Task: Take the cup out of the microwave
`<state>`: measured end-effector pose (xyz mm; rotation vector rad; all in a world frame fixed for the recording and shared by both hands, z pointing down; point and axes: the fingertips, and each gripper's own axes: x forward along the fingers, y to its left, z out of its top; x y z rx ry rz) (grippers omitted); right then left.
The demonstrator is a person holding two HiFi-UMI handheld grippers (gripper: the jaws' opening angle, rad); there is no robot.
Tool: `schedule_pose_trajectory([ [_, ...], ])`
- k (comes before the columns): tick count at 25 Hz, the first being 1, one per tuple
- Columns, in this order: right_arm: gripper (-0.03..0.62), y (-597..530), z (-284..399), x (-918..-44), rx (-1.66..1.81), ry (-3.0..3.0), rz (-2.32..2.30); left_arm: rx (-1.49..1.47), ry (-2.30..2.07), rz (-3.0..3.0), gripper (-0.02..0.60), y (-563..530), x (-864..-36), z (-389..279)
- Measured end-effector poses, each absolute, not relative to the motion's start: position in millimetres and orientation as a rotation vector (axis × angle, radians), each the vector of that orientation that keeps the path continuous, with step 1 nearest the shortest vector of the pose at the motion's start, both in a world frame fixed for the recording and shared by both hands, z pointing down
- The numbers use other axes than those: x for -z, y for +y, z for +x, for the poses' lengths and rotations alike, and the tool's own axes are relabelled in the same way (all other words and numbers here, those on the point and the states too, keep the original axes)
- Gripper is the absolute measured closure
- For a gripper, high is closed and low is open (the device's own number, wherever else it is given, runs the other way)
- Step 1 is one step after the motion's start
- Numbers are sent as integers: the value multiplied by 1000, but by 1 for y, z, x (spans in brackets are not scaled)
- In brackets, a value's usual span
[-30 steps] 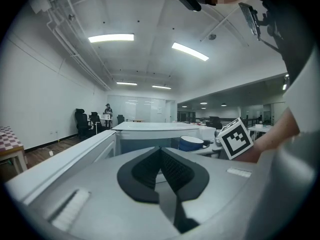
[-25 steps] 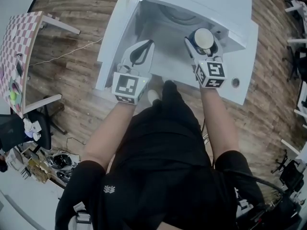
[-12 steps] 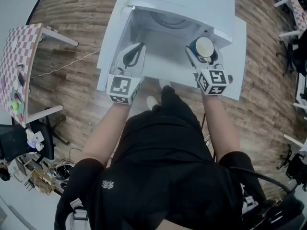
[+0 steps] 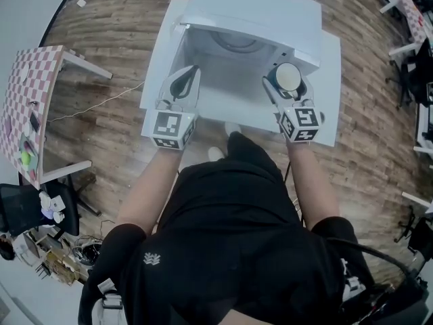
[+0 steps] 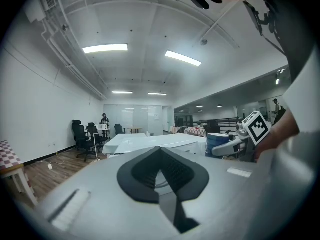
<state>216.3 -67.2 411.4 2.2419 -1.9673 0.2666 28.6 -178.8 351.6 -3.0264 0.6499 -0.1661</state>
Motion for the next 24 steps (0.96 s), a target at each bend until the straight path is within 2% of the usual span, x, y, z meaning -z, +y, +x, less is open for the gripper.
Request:
schedule_pose_trajectory([
  [24, 197, -85, 221, -404, -245, -2013, 2213, 149, 681, -3029, 581, -188, -334, 43],
])
